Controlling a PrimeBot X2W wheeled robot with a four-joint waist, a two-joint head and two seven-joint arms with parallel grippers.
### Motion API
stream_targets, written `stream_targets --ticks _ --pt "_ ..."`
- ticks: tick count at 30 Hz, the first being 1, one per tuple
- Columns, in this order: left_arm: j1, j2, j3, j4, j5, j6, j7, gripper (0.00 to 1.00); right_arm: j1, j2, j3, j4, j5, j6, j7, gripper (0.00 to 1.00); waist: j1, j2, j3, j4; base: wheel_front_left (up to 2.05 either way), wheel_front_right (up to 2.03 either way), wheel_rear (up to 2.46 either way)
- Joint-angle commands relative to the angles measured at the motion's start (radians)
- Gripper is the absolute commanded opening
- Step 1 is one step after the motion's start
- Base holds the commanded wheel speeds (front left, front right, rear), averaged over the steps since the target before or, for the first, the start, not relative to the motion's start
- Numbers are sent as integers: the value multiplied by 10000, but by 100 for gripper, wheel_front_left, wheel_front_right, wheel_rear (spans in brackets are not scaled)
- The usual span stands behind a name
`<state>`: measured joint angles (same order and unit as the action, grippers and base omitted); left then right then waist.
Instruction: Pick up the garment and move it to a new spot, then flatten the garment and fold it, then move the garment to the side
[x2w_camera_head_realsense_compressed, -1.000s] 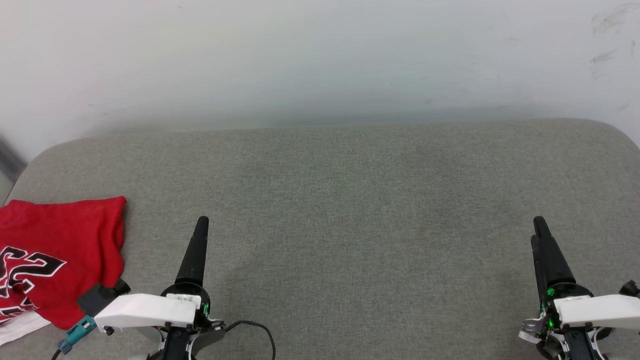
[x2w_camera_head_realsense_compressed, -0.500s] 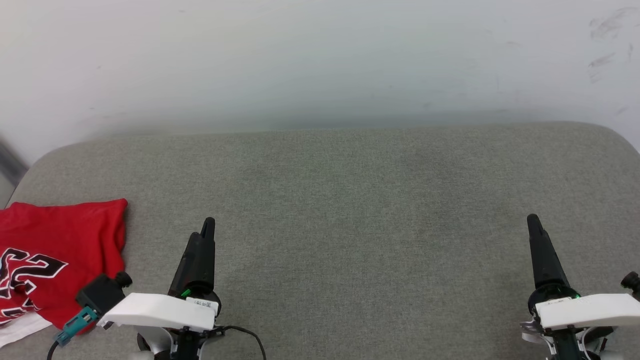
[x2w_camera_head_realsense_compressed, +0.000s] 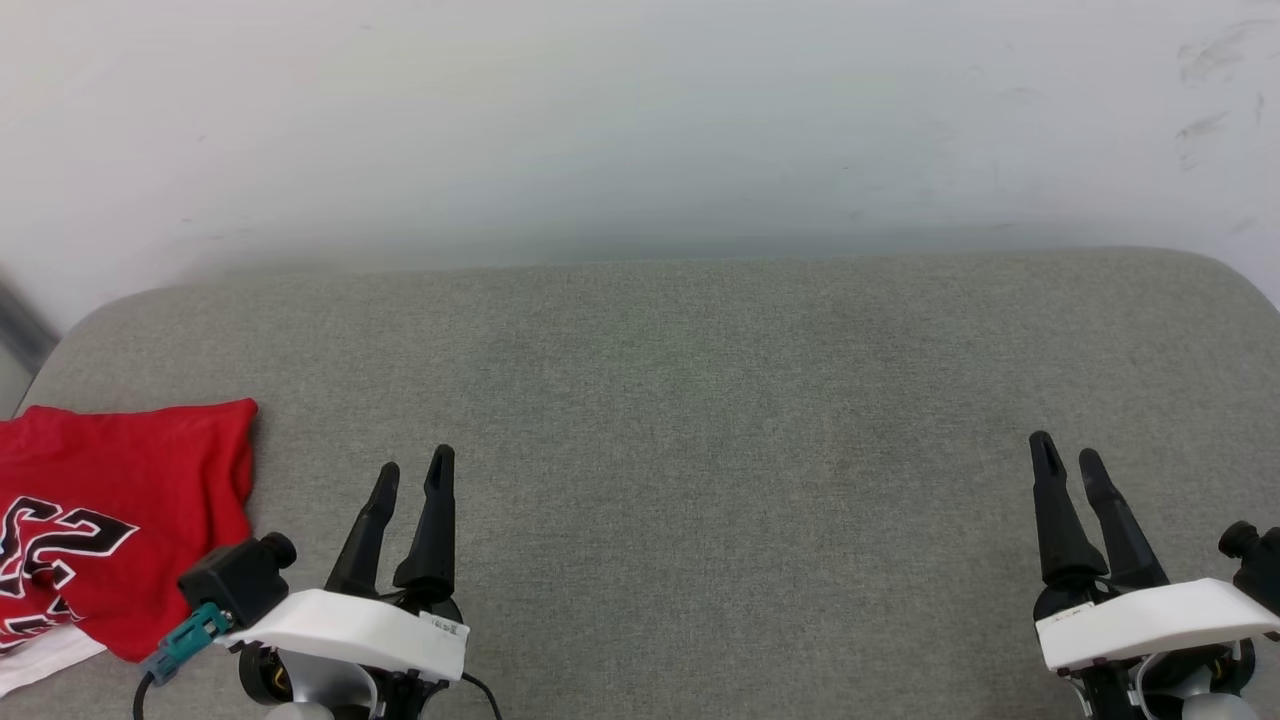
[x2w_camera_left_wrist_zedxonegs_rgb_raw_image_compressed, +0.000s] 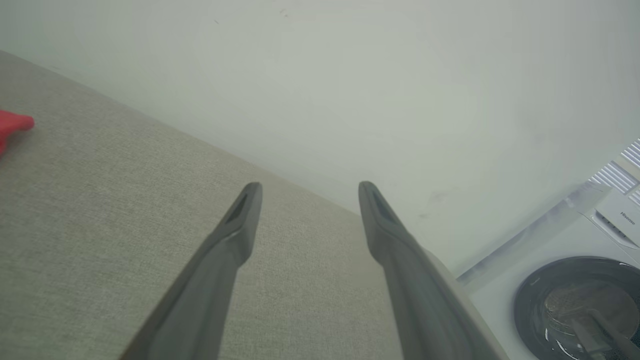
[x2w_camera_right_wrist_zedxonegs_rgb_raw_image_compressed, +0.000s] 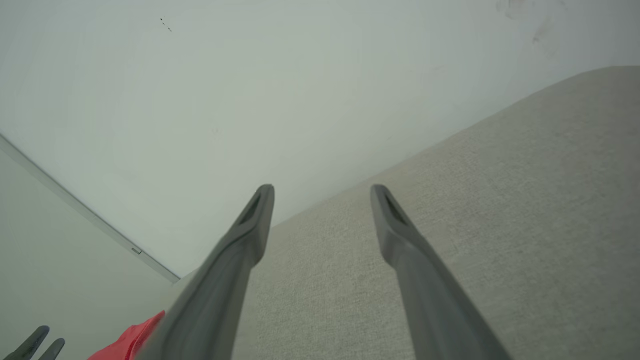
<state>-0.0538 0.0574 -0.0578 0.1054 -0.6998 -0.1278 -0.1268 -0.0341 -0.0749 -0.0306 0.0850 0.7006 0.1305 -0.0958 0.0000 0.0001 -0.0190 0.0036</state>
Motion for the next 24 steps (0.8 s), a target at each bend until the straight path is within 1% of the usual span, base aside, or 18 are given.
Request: stream_targets --ticks 1,9,17,24 --pt "-13 74 -14 -83 271 -28 -65 100 15 -33 -16 -183 -276 3 11 100 0 -1 0 1 0 0 0" --pt "38 162 126 -19 1644 -21 -284 100 157 115 -84 -646 -1690 3 318 100 0 -1 5 1 0 0 0" --pt "65 252 101 19 2883 50 -481 100 291 158 -64 -894 -2802 3 455 100 0 -1 3 34 0 0 0" --pt "103 256 121 -75 3548 81 -644 100 399 187 -150 -993 -3683 3 447 100 0 -1 5 38 0 0 0"
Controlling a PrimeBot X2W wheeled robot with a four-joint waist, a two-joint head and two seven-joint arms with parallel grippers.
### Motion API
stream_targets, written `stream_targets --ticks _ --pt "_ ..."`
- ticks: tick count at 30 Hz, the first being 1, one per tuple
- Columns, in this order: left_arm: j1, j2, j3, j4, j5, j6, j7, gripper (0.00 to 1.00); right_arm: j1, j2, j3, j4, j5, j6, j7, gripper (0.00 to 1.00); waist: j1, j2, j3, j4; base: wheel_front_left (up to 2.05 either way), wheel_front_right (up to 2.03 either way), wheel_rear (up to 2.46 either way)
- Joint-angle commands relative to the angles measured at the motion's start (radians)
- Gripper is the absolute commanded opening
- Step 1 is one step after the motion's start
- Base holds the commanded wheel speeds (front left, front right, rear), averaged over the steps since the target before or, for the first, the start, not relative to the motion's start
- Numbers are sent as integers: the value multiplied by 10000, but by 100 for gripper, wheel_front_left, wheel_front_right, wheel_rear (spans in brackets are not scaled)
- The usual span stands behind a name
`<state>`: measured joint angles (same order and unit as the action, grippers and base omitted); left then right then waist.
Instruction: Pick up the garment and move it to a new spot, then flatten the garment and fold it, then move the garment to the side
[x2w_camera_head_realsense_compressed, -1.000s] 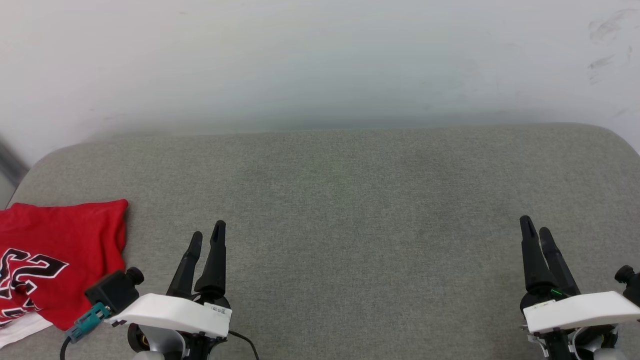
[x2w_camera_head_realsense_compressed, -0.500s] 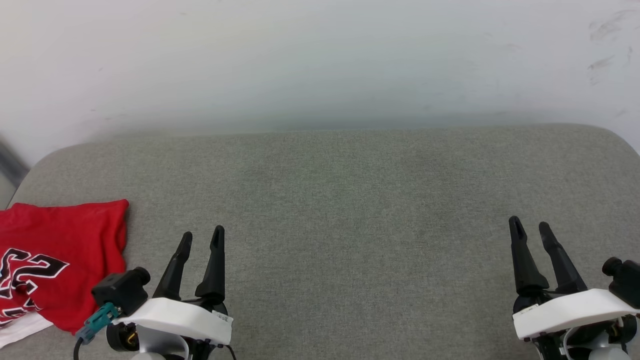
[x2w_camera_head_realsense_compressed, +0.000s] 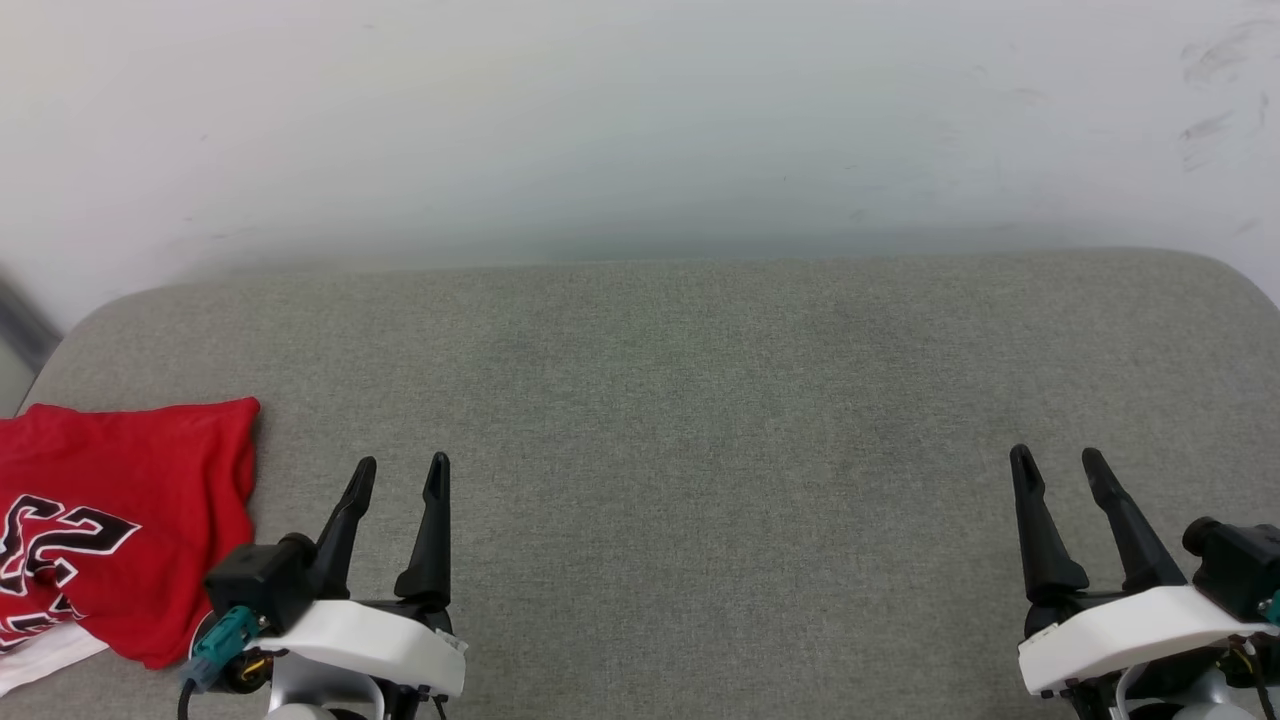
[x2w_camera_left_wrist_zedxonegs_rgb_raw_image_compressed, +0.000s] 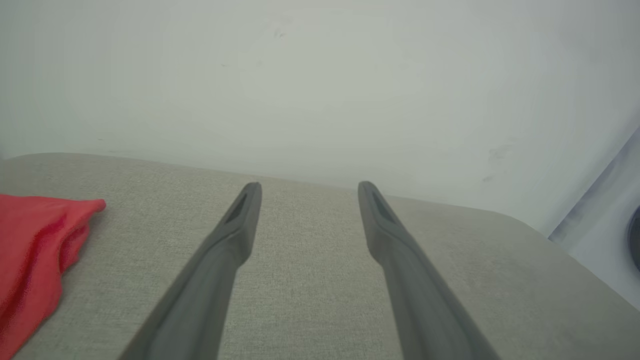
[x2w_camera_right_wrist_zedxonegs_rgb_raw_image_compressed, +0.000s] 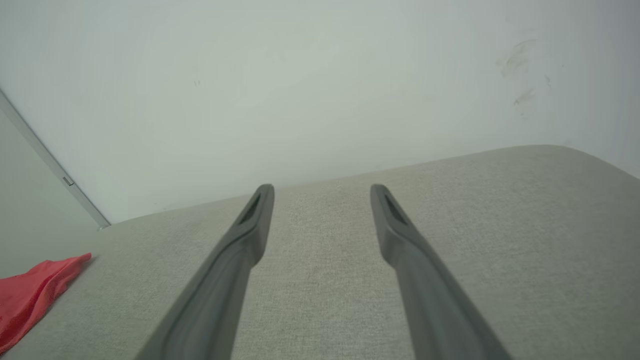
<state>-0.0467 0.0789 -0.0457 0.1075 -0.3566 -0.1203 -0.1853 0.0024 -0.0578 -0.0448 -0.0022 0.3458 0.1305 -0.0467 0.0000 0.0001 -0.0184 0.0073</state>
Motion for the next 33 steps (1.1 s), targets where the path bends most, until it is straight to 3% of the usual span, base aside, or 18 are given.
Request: stream_targets --ticks 1,17,33 --pt "43 47 -9 -97 211 4 -89 100 50 21 -29 -136 -248 3 -55 100 0 -1 0 0 0 0 0" --pt "41 67 -53 366 1530 -12 -426 100 253 78 -54 -441 -1686 2 -24 100 0 -1 -18 -76 0 0 0" --pt "39 -24 -15 687 2238 -61 -727 100 364 83 -34 -485 -2089 2 -203 100 0 -1 -59 -129 0 0 0"
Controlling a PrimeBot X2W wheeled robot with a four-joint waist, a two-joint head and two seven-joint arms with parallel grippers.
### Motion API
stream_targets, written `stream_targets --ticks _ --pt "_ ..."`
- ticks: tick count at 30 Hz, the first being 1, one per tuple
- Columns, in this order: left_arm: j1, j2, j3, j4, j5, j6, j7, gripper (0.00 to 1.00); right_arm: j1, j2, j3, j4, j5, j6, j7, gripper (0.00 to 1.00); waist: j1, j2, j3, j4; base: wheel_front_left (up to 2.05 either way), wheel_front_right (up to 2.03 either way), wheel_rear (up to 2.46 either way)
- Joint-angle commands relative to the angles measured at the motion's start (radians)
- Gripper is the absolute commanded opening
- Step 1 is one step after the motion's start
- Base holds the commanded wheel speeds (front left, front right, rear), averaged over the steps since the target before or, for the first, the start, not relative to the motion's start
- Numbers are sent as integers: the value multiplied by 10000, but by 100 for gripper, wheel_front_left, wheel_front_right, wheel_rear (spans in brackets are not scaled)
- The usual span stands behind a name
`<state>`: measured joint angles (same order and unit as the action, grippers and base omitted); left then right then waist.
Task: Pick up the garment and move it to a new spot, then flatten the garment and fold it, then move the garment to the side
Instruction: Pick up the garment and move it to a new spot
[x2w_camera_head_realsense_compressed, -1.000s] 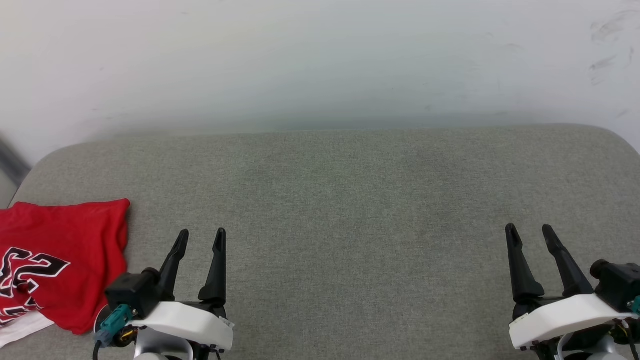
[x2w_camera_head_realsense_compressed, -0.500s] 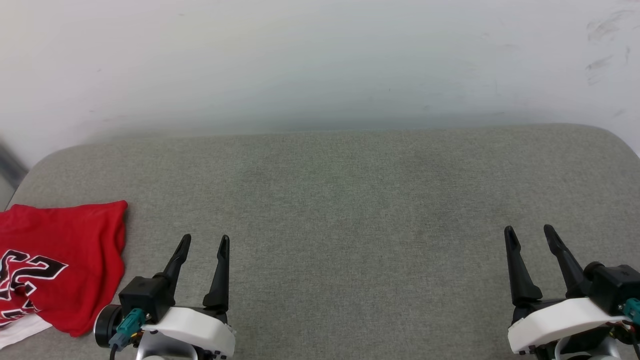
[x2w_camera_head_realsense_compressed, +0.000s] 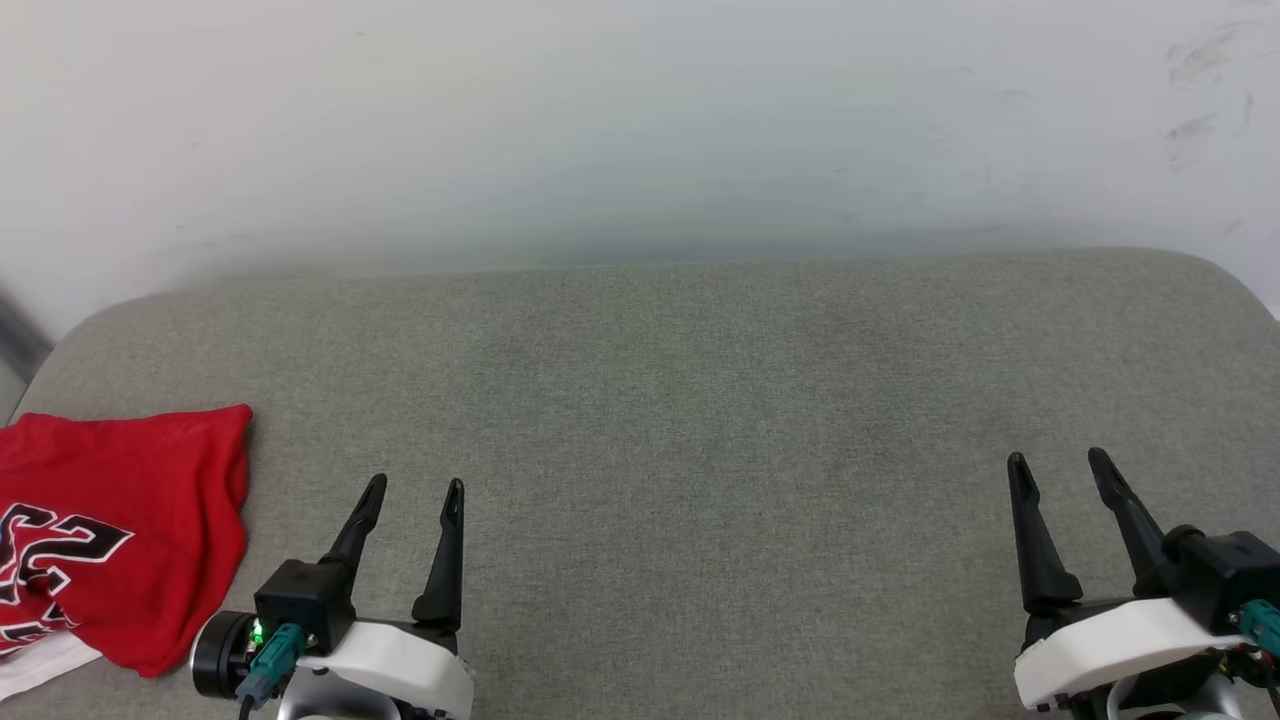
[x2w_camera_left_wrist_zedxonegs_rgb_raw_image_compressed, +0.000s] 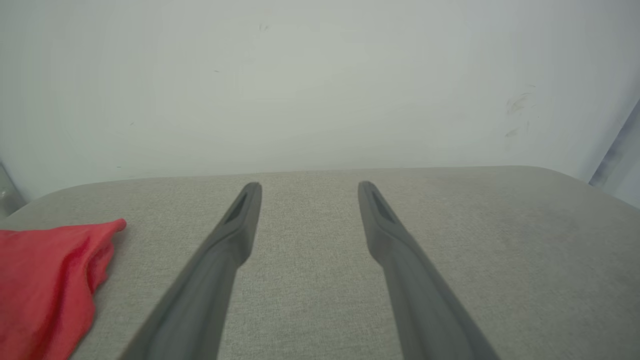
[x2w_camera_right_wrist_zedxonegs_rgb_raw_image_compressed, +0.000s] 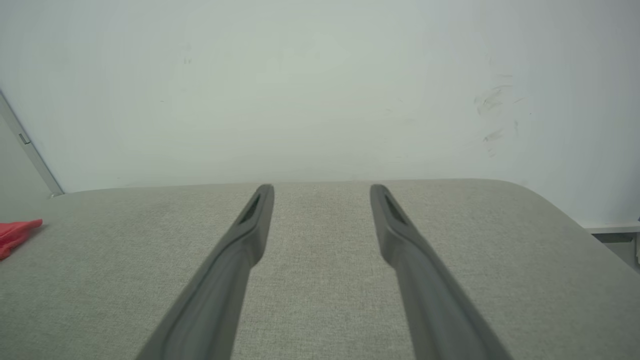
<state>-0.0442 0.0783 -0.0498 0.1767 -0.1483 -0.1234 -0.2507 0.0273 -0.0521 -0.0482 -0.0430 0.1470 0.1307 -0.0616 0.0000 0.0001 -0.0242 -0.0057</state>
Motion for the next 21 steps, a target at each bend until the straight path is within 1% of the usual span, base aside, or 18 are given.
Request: stream_targets --ticks 1,5,11,15,21 --pt "17 -27 26 11 176 -36 -98 100 114 26 0 -82 -140 0 -63 100 0 -1 -2 2 0 0 0" --pt "-8 -64 54 10 330 -41 -157 100 122 27 10 -116 -288 0 -85 100 0 -1 -4 38 0 0 0" --pt "-145 -87 146 40 240 -39 -160 100 118 28 -57 -81 -42 0 -31 100 0 -1 27 241 0 0 0" --pt "-225 -112 264 72 245 -21 -151 100 134 26 -27 -95 159 0 38 100 0 -1 63 562 0 0 0" --pt "-240 -138 504 54 311 59 -151 100 66 26 126 -173 80 0 162 100 0 -1 122 1211 0 0 0"
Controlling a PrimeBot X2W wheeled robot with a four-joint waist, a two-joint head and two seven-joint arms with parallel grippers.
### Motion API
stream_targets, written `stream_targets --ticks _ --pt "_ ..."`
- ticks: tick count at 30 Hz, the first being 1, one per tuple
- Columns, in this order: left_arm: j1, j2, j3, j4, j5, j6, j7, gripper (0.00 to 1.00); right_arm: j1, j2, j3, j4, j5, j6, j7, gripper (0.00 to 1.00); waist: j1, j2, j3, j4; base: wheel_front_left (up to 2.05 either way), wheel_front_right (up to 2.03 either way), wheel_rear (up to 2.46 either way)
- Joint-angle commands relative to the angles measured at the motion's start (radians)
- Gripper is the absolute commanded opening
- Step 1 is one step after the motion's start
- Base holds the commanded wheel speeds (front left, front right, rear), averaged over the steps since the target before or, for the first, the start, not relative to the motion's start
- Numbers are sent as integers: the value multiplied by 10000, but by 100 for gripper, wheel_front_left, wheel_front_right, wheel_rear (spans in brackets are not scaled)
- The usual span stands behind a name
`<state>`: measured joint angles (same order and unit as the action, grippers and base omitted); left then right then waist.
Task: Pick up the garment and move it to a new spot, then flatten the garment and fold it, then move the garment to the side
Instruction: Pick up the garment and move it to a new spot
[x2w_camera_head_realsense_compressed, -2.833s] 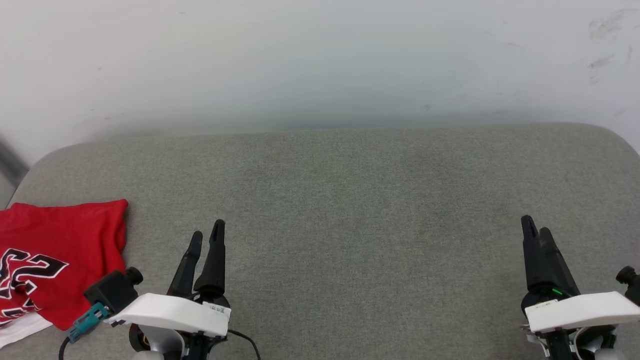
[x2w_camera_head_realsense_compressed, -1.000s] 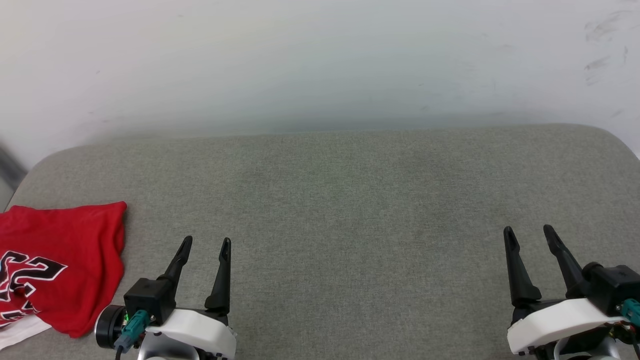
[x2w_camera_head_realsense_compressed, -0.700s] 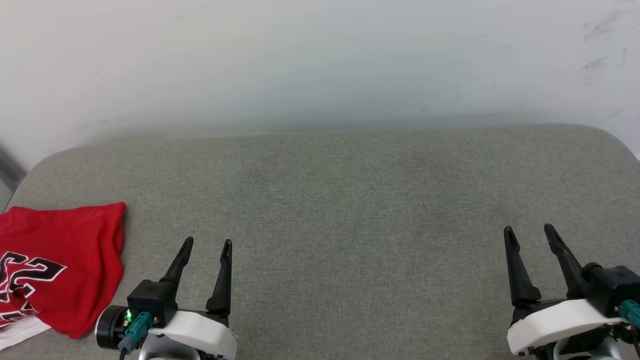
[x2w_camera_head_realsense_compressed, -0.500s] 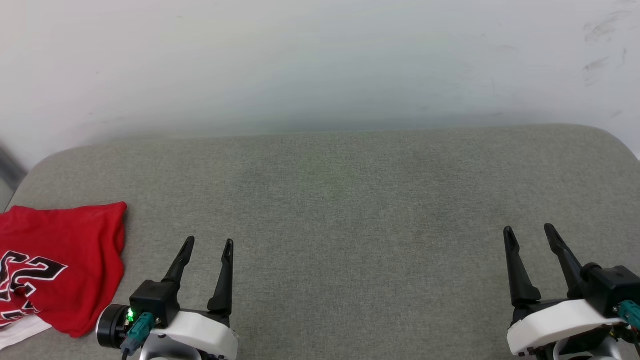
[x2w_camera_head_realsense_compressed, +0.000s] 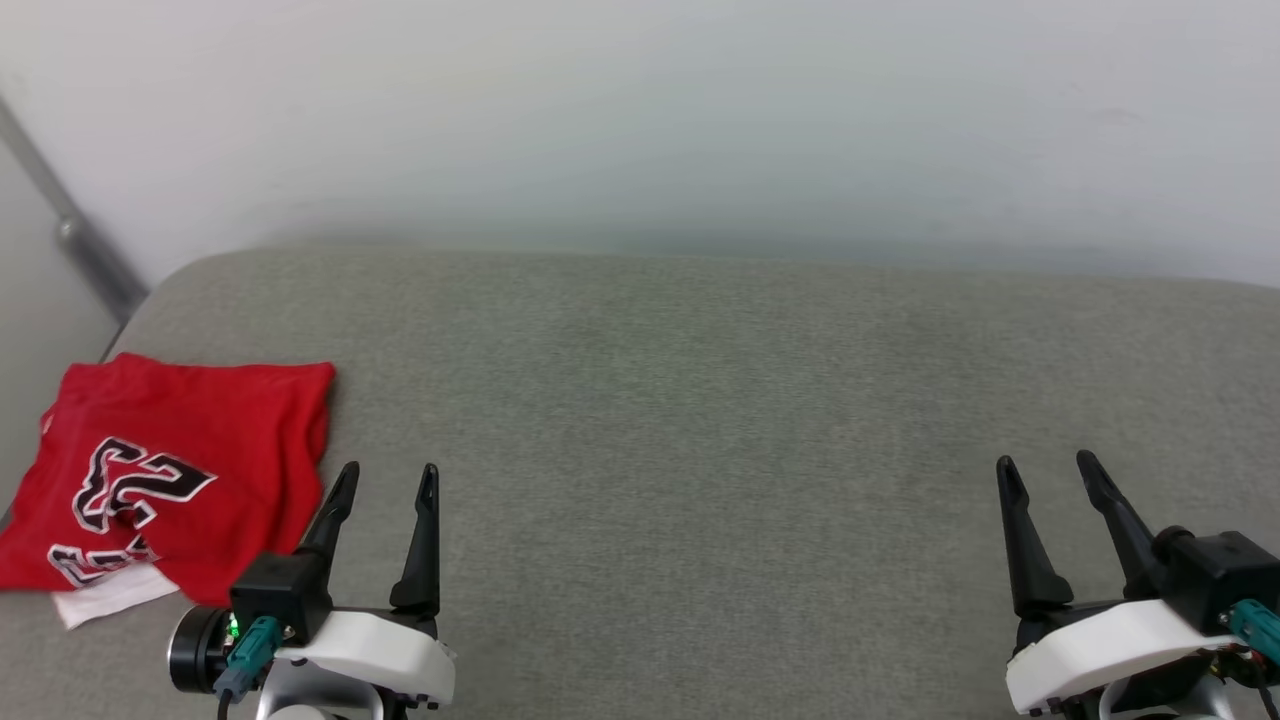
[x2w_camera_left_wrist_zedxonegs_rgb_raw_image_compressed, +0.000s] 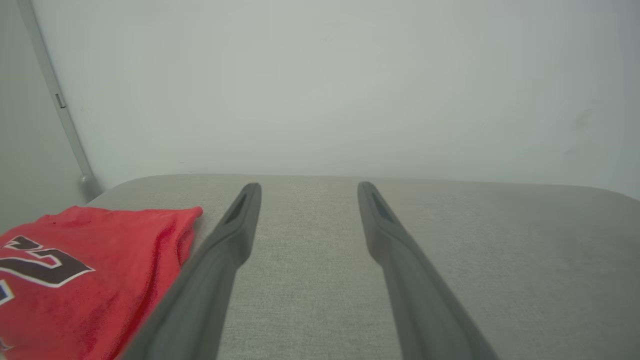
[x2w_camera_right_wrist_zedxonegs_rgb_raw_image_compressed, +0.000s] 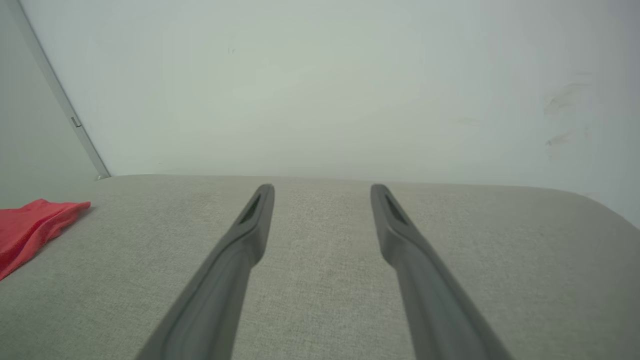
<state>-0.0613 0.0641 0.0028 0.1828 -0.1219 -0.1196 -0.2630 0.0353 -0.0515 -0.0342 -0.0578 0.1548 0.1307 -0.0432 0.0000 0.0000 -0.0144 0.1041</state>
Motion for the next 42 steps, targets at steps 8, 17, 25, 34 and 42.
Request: stream_targets --ticks 8,17,25,34,42 --pt "-110 -2 364 5 40 73 -28 100 -109 18 306 -223 -217 0 166 100 0 0 82 1171 0 0 0" --pt "89 -6 763 -19 67 89 -27 100 -141 15 627 -502 -422 0 292 100 0 0 106 2330 0 0 0" --pt "146 36 1086 -42 120 91 -27 100 -201 12 829 -666 -363 0 322 100 0 0 144 2959 0 0 0" --pt "-122 125 1422 -46 120 55 -27 100 -328 14 911 -860 -452 0 486 100 0 0 283 3104 0 0 0" --pt "-1524 322 1159 677 -256 -46 86 100 -554 14 836 -1139 -586 0 764 100 0 0 823 2971 0 0 0"
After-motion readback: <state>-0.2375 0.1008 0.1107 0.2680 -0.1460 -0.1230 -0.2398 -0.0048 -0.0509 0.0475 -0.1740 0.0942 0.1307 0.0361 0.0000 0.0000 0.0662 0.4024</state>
